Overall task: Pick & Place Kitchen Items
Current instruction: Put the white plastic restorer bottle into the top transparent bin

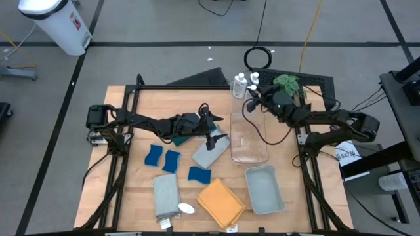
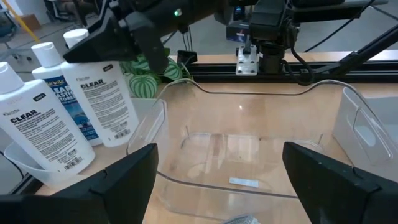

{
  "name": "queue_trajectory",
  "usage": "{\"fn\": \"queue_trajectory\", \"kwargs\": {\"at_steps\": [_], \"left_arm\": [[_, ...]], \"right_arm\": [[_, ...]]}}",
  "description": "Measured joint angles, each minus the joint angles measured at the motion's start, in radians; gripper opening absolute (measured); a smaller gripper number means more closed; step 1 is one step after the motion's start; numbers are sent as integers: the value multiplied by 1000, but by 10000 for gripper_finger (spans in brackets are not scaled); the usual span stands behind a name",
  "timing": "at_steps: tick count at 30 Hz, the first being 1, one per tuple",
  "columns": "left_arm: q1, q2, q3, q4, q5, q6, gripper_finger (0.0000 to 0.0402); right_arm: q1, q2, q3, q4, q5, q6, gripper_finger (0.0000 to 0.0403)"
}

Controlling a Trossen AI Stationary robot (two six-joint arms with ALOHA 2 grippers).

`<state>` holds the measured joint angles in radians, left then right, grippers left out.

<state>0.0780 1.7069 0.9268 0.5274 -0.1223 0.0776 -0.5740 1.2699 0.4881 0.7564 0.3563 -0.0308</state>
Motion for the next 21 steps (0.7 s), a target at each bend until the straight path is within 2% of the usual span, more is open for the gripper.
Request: {"fn": "queue_trajectory", "kwargs": {"at_steps": [11,17,21], "left_arm": [[0,0,0,0,0,-2,349],[0,0,0,-1,0,-4,349],[0,0,0,-1,0,-8,349]], "right_arm": [[-9,42,0,33,6,14,84],[-9,42,0,13,14,46,118],[-9,42,0,2,14,47,115]]}}
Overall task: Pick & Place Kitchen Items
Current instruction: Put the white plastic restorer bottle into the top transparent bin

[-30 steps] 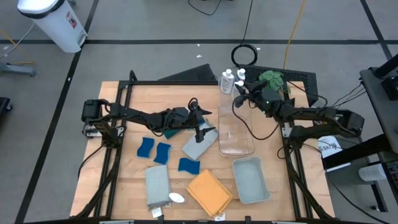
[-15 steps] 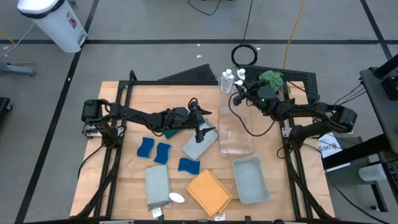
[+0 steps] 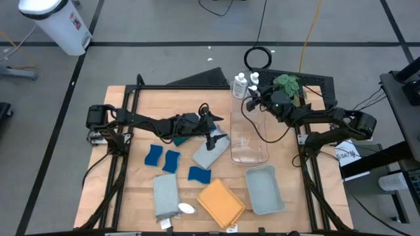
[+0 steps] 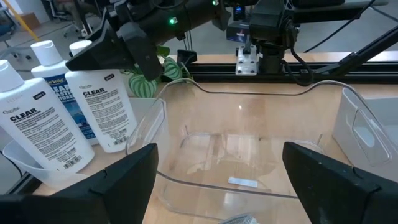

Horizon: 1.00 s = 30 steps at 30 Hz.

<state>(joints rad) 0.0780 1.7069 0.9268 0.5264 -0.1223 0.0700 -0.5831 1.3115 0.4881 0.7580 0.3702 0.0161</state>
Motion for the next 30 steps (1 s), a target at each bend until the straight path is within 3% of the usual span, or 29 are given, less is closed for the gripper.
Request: {"fn": "queue_trajectory", "kwargs": {"at_steps": [8,12,21,25,30], "left_arm": [[0,0,0,0,0,0,349],[0,0,0,-1,0,0,349],[0,-9,0,-14,-13,4,349],[-35,-153,0,-125,-12,45,349],[-96,-391,0,-435,-14,27,349]], "right_arm": [[0,-15,0,-4,-7,-28,103],[13,-52,0,-6,-7,-104,149],[62,-159,0,-34,-6,-108,271],[81,-209,0,-69,-7,-111,295],[82,-253,0,-118,-8,-108,301]]}}
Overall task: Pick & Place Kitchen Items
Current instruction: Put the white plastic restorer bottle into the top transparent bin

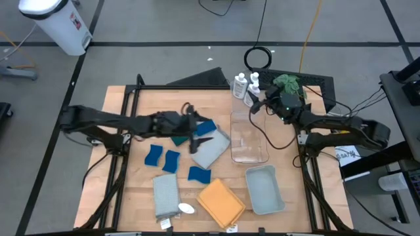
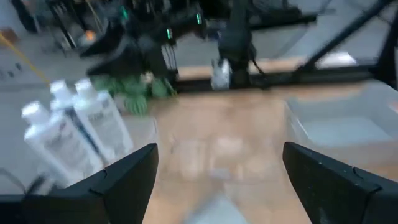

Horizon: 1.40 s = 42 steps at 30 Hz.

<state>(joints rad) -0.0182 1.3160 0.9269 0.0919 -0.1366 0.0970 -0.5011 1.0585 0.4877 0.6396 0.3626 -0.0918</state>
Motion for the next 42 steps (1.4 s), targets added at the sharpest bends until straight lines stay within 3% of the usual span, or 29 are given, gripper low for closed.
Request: {"fn": "queue_trajectory", "kwargs": {"at_steps": [4,8,12,16,20,25,31,39,42], "left_arm": [[-49,-137,1,-236,-4,-70,349],[-95,-189,-6,-387,-4,-137,349],[-163,-213,-72,-352,5,-207,349],[-241,-199,-147,-362,93,-305,349],[-306,-188,-175,-487,107,-446,349],[-404,-189,-243,-499,171,-605,349],[-506,-141,-374,-350,148,-626,349],[-556,-2,-460,189,112,-467,349],[-556,67,-459,315,135,-439,349]], "right_arm": [[18,-30,0,-21,0,1,298],[60,-66,0,-16,-1,0,293],[107,-102,0,-14,-2,-3,293],[141,-124,0,-8,-2,-2,293],[162,-131,0,0,-2,-3,293],[176,-131,0,4,-2,1,293],[195,-131,0,9,-2,0,293],[196,-131,0,7,0,-2,293],[196,-131,0,7,0,-2,293]]}}
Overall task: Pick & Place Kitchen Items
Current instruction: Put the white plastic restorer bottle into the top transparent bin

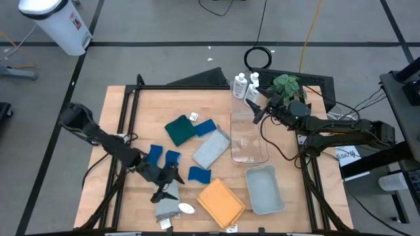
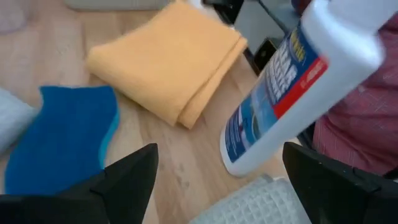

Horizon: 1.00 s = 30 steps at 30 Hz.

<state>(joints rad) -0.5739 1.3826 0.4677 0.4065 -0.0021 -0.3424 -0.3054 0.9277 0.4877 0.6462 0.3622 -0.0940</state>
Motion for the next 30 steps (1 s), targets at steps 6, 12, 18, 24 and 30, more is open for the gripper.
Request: {"fn": "queue_trajectory", "kwargs": {"at_steps": [6,12,18,24,30], "left_arm": [[-6,137,0,113,63,-25,349],[-10,263,-1,208,102,-86,349],[-11,328,0,368,100,-39,349],[-11,380,0,490,40,46,349],[-11,476,2,679,27,24,349]], "right_arm": [[0,0,0,-1,0,0,293],[0,0,0,0,1,0,293],[0,0,0,0,2,0,293],[0,0,0,0,2,-13,293],[0,0,0,0,2,-23,293]]}}
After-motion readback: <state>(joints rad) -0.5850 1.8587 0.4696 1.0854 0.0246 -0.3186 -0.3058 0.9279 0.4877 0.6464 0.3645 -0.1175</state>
